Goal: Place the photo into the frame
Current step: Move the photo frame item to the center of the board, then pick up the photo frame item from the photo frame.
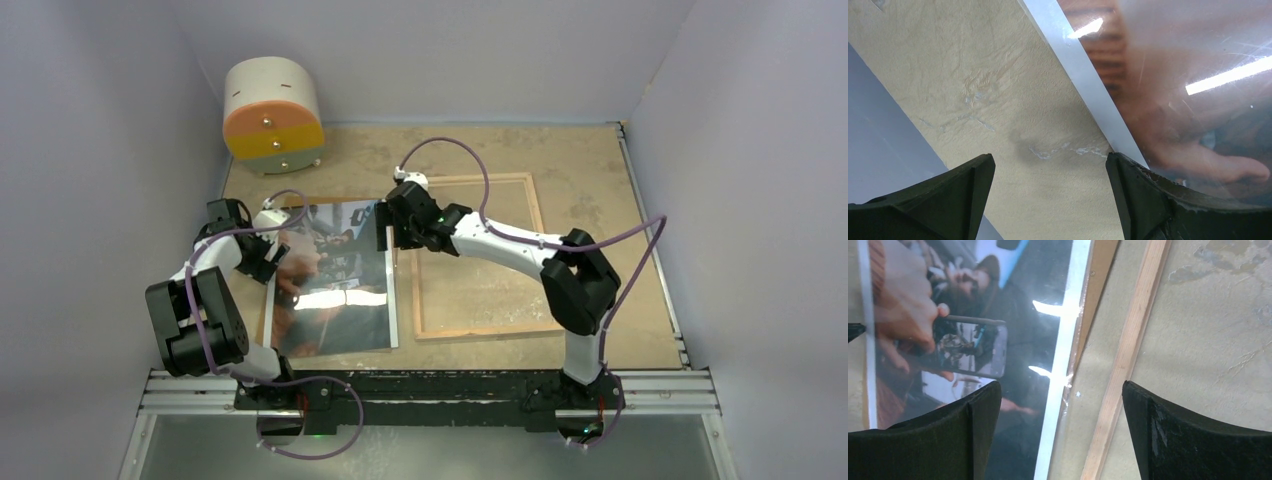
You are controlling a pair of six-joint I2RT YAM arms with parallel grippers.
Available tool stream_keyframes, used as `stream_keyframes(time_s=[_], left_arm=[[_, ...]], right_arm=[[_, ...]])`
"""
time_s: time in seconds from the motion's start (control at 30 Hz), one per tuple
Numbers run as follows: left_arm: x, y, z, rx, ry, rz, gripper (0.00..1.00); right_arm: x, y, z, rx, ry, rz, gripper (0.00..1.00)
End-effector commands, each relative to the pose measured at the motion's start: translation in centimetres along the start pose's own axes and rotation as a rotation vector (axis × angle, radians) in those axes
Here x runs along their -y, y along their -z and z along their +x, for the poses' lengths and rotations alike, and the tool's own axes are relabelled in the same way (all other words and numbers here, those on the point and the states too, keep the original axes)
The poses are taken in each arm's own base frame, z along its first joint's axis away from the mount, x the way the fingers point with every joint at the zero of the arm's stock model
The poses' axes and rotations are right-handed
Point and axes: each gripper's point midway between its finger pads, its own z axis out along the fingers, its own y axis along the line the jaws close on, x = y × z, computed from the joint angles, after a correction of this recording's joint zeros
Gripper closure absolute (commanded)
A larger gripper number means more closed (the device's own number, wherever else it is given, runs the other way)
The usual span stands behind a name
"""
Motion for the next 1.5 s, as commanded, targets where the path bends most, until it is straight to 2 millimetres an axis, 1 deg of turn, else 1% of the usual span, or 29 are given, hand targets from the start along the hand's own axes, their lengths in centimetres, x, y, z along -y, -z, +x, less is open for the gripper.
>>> stream_keyframes(time_s=[0.0, 0.03, 0.1, 0.23, 0.3, 0.4, 0.53, 0.63, 0.67, 0.77, 0.8, 0.9, 1.0, 1.13, 1.3, 1.4, 1.47], left_arm=[[0.3, 0.0, -0.4, 0.028, -0.018, 0.011, 0.12], [0.3, 0.0, -0.4, 0.027, -0.019, 0.012, 0.12], [0.2, 0.0, -0.5, 0.03, -0.015, 0.013, 0.12], [0.2, 0.0, -0.6, 0.031, -0.011, 0.015, 0.13], [0.3, 0.0, -0.6, 0.033, -0.012, 0.016, 0.13], [0.4, -0.1, -0.7, 0.037, -0.013, 0.022, 0.13], [0.7, -0.4, -0.6, 0.04, -0.004, 0.036, 0.13], [0.9, -0.6, -0.5, 0.037, -0.002, 0.037, 0.13], [0.9, -0.7, -0.5, 0.037, -0.001, 0.035, 0.13], [1.1, -0.9, -0.4, 0.035, 0.001, 0.041, 0.13], [1.2, -0.9, -0.4, 0.036, 0.0, 0.041, 0.13], [1.6, -0.9, -0.4, 0.034, -0.004, 0.048, 0.13], [2.1, -1.0, -0.3, 0.032, -0.013, 0.05, 0.13], [2.9, -1.3, -0.2, 0.026, -0.022, 0.059, 0.13], [3.7, -1.4, -0.1, 0.019, -0.031, 0.064, 0.13], [3.6, -1.3, 0.0, 0.016, -0.039, 0.053, 0.13], [3.5, -1.4, 0.1, 0.012, -0.041, 0.048, 0.13]], right_arm=[[-2.1, 2.2, -0.1, 0.02, 0.017, -0.088, 0.1], [-2.8, 1.8, 0.8, -0.006, 0.003, -0.135, 0.12], [-3.7, 0.9, 2.5, -0.069, -0.01, -0.184, 0.17], [-4.6, -0.8, 5.0, -0.163, -0.011, -0.242, 0.18], [-4.1, -1.7, 6.0, -0.197, -0.036, -0.22, 0.18], [-3.1, -2.6, 6.5, -0.213, -0.041, -0.189, 0.17], [-0.5, -3.4, 6.8, -0.222, -0.066, -0.107, 0.18], [1.3, -3.3, 6.5, -0.209, -0.08, -0.058, 0.18], [1.5, -3.2, 6.5, -0.205, -0.082, -0.056, 0.18], [1.2, -2.9, 6.4, -0.202, -0.081, -0.082, 0.19], [0.8, -2.8, 6.6, -0.209, -0.088, -0.101, 0.2], [-0.7, -2.2, 8.3, -0.27, -0.137, -0.188, 0.22], [-1.5, -1.5, 9.6, -0.316, -0.177, -0.234, 0.23], [-2.3, -0.7, 10.3, -0.357, -0.222, -0.291, 0.25], [-3.5, -0.2, 10.2, -0.382, -0.248, -0.347, 0.29], [-4.0, 0.4, 9.4, -0.37, -0.245, -0.363, 0.31], [-4.3, 1.0, 8.6, -0.347, -0.236, -0.369, 0.31]])
